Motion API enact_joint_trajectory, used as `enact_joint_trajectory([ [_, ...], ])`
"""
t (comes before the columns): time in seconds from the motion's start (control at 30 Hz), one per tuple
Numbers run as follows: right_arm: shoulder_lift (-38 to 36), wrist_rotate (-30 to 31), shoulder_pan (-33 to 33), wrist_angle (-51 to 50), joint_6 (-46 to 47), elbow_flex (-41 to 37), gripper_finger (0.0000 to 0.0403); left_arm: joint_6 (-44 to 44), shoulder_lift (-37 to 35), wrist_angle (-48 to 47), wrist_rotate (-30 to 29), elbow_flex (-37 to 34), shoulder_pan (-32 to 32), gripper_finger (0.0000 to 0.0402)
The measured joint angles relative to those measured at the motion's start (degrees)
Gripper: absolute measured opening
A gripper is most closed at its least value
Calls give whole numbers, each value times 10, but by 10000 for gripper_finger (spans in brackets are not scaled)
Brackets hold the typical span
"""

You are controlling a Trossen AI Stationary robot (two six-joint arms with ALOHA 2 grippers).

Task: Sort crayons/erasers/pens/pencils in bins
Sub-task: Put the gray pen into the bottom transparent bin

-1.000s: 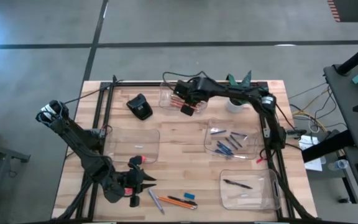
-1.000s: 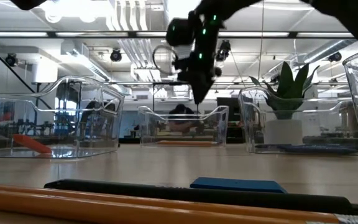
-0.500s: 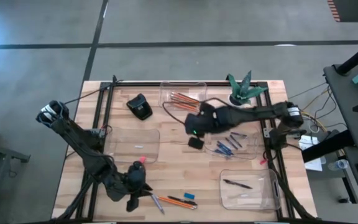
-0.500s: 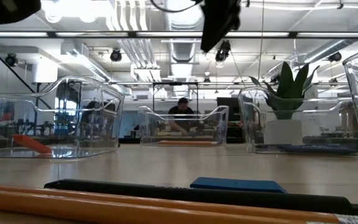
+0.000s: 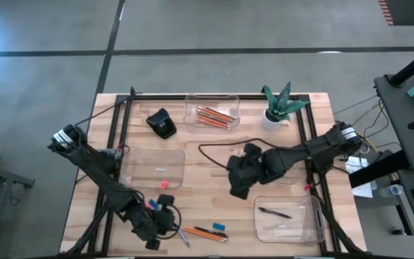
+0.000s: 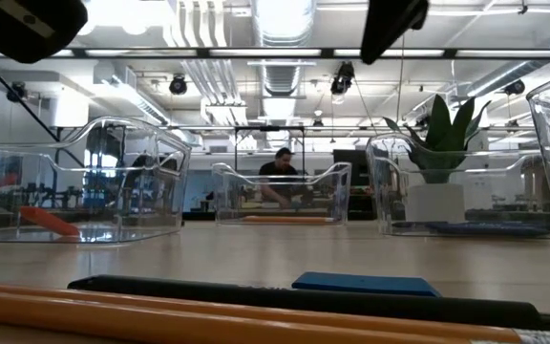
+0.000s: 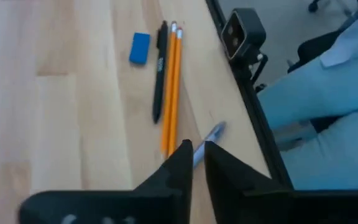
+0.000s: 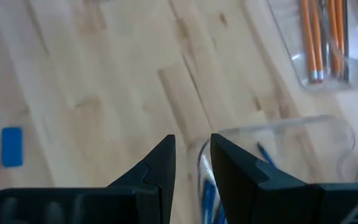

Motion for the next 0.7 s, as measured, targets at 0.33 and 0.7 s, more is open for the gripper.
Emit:
enact_joint_trajectory([
  [0.33,-3,0,56,-10,82,0,93,19,33,55,30,12,1,54],
  [0.7,26,0,120,10,173,0,93,136,76,53,46,10,-7,123],
])
